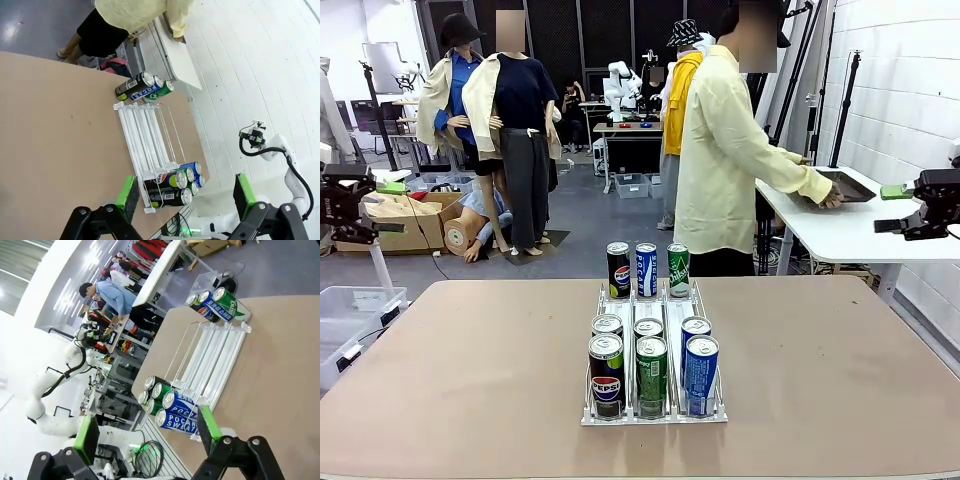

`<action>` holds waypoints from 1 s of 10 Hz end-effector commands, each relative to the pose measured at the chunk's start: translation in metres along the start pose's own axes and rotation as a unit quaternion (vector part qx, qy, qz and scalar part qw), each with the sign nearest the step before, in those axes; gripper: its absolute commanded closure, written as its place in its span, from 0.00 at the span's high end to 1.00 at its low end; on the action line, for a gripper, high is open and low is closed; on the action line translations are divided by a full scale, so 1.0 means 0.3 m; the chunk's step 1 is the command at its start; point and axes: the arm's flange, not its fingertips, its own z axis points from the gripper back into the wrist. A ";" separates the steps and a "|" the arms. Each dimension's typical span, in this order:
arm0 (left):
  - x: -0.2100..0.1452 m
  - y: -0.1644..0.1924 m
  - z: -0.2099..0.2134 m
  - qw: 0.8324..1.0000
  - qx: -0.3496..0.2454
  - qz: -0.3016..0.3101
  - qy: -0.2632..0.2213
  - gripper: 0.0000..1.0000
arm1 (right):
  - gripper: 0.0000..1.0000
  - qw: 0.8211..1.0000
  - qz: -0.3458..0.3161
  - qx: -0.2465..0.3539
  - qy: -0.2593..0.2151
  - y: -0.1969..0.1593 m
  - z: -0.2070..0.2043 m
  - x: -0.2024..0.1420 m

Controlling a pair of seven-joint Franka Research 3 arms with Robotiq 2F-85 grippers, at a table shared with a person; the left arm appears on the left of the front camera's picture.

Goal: Retrieve and hand over the desired beverage to the person.
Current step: Pick up a can of the same type that the person held from the Automatic Can Dispenser.

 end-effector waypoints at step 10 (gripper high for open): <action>-0.048 -0.003 0.002 0.998 -0.022 -0.065 0.016 1.00 | 1.00 0.998 0.062 -0.011 -0.014 0.013 0.008 0.000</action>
